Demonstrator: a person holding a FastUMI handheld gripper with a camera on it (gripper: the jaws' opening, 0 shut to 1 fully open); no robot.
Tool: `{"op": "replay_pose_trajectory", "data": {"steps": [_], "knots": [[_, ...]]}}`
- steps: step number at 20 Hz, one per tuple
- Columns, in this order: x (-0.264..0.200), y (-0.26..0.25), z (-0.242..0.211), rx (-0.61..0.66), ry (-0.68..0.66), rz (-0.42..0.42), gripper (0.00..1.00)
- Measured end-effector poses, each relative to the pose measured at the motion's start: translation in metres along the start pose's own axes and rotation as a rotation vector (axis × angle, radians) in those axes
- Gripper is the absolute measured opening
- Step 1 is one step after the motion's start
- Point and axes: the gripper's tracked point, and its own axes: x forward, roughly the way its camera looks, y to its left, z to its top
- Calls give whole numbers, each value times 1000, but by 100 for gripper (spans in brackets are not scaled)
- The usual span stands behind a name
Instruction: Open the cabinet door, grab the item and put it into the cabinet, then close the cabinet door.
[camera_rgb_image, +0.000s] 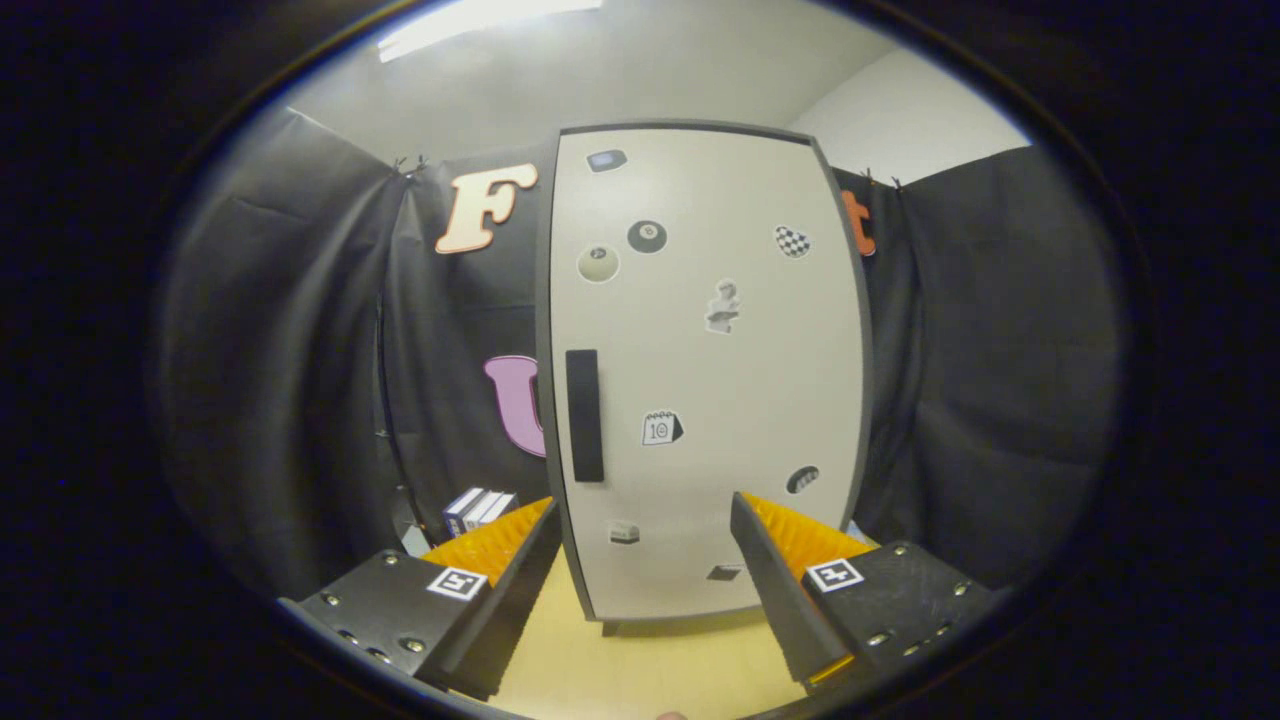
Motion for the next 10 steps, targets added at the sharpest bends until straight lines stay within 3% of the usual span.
{"op": "replay_pose_trajectory", "data": {"steps": [5,10], "knots": [[-62,-18,-5,-21,22,-50,100],[-81,-32,3,-7,5,-95,100]]}}
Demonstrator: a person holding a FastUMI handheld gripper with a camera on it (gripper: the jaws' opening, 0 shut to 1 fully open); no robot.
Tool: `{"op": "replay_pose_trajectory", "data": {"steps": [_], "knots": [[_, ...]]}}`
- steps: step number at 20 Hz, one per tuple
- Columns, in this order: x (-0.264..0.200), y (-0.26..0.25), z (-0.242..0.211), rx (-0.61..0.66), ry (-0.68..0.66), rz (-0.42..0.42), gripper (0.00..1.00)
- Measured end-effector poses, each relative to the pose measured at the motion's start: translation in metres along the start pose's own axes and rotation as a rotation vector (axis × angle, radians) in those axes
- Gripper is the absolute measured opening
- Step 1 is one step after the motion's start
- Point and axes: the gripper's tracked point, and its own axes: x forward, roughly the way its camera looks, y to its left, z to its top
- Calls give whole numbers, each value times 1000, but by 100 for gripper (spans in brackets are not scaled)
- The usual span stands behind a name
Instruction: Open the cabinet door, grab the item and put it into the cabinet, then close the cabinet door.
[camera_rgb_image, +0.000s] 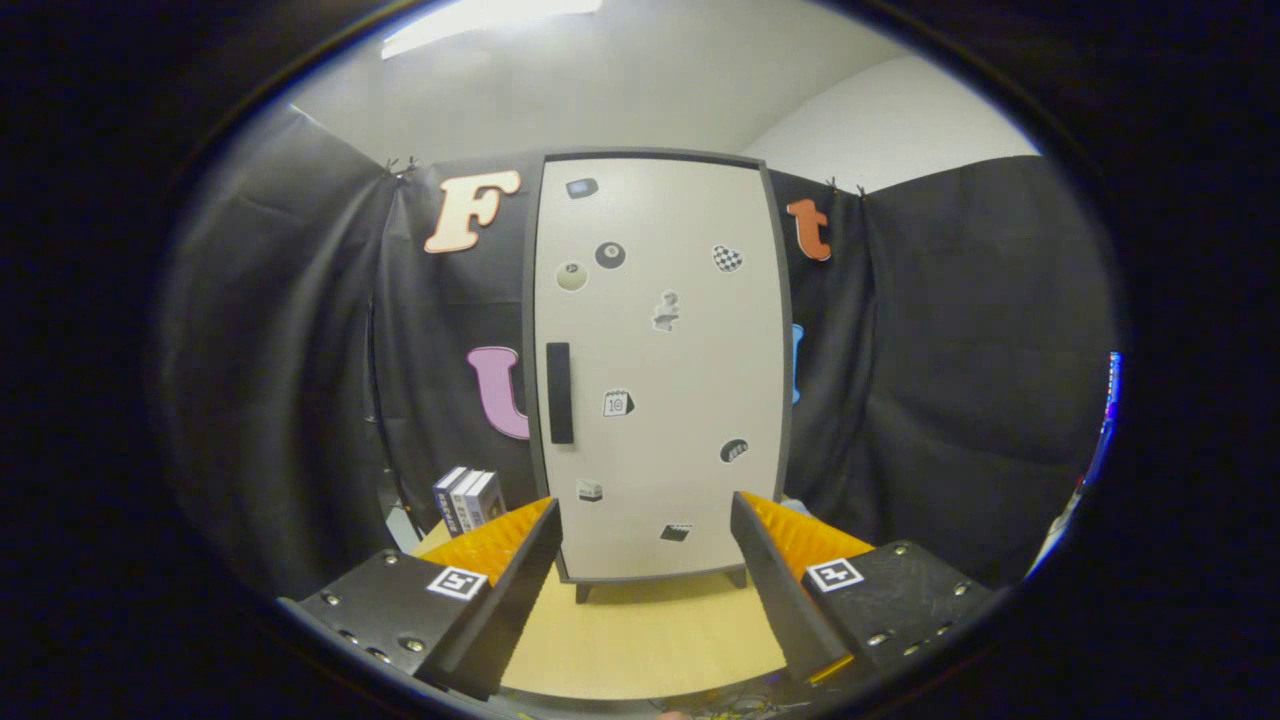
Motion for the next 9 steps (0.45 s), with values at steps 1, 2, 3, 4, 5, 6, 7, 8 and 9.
{"op": "replay_pose_trajectory", "data": {"steps": [1,2,3,4,5,6,7,8,9], "knots": [[-2,-4,1,-1,-2,-5,100],[-2,-5,2,1,-1,-5,100],[-3,-6,1,3,2,-6,100],[-4,-7,1,5,-1,-7,100],[-4,-8,1,5,0,-10,100],[-4,-7,2,5,-3,-8,100],[-4,-6,3,6,-3,-5,100],[-2,-5,3,6,-3,-4,100],[-1,-5,4,8,-3,-3,100]]}}
